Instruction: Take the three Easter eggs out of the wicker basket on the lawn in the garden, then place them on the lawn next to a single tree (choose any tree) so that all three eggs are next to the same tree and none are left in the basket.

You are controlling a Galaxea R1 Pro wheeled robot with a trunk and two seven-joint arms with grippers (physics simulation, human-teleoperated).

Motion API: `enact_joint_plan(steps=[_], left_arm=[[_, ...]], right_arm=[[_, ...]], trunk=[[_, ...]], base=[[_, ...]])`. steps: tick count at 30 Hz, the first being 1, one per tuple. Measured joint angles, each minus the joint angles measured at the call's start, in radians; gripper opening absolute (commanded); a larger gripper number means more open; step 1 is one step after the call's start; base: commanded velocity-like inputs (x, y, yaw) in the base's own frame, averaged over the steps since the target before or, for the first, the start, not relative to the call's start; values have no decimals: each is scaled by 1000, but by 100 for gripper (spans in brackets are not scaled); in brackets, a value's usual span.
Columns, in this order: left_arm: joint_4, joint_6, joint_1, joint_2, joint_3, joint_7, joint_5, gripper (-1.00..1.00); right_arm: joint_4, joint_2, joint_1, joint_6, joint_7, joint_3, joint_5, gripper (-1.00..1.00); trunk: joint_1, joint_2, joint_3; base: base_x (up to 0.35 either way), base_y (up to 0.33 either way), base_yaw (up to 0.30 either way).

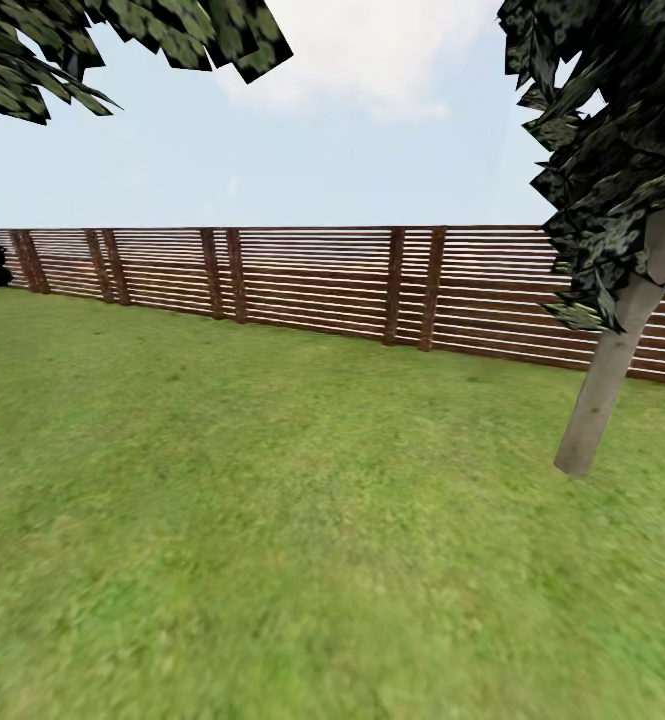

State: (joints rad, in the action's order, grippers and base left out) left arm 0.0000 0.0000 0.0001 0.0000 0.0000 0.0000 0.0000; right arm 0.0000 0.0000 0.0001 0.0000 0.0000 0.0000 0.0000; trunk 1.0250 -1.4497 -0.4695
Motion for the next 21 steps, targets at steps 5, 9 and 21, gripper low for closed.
enact_joint_plan(steps=[5,9,21], left_arm=[[-6,10,-1,-16,0,-2,4,100],[-23,13,6,-24,-1,-6,6,100],[-37,12,8,-25,1,-7,8,100]], right_arm=[[-9,-1,-3,0,3,5,5,100],[-31,-2,-26,-17,1,5,6,100],[-41,4,-43,-91,2,3,0,100]], trunk=[[0,0,0],[0,0,0],[0,0,0]], base=[[0,0,0],[0,0,0],[0,0,0]])
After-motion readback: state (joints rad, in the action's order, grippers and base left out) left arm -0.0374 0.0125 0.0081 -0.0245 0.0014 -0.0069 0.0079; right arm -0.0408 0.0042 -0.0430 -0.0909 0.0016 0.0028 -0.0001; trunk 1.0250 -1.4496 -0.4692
